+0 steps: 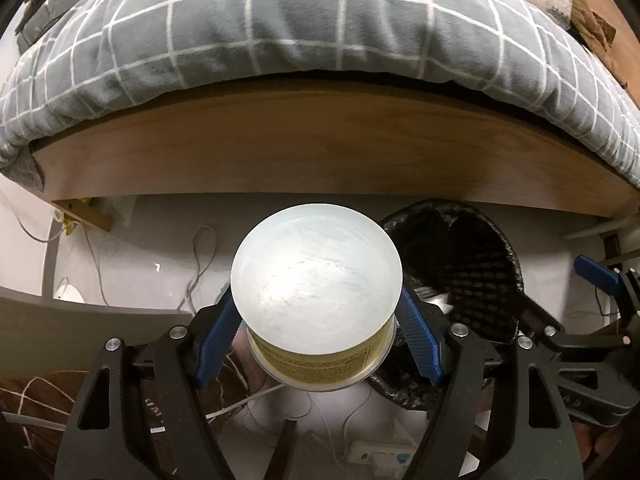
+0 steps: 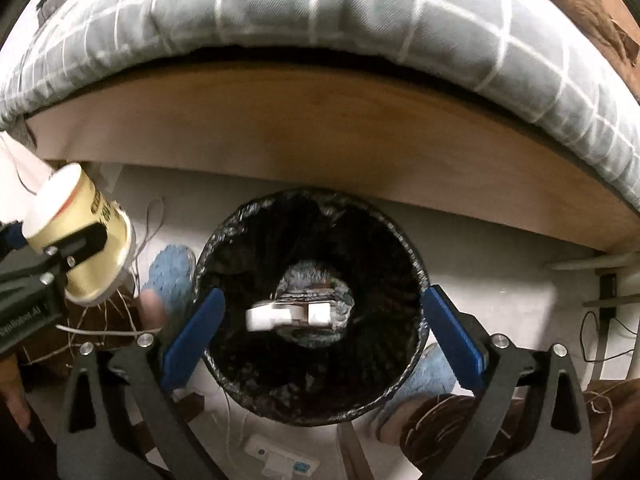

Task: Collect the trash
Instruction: 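Open the right tool over the bin while the left tool drops the cup in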

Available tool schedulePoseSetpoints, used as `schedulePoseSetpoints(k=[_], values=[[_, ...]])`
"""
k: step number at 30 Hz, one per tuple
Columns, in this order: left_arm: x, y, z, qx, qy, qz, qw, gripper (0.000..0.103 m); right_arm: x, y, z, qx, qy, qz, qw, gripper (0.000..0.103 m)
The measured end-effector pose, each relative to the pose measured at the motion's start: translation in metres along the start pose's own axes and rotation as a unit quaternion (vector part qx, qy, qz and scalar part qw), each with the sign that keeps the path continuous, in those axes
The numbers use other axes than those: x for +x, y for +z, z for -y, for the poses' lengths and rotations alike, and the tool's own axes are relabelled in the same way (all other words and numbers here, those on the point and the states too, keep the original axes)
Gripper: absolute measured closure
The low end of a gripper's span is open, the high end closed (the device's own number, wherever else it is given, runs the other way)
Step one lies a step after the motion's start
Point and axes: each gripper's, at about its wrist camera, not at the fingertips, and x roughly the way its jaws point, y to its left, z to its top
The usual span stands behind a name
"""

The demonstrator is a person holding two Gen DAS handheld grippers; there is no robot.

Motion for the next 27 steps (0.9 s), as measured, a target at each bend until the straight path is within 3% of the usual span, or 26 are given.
schedulePoseSetpoints(k=[11, 20, 27], values=[[-0.018, 0.010, 0.058, 0.041, -0.024, 0.023, 0.9986, 0.030, -0.037, -0.006, 0.052, 0.055, -0.023, 0.067, 0.996, 0.008], [-0.022, 0.017, 0.109, 0.059, -0.045, 0.031, 0.9967, 0.030, -0.052, -0.021, 0.098, 0.086, -0.046, 0.081, 0.992, 0.008], [-0.012, 0.011, 0.148, 0.084, -0.048, 0.016, 0.9952, 0.030, -0.053, -0.034, 0.124, 0.114, -0.055, 0.078, 0.989, 0.008]])
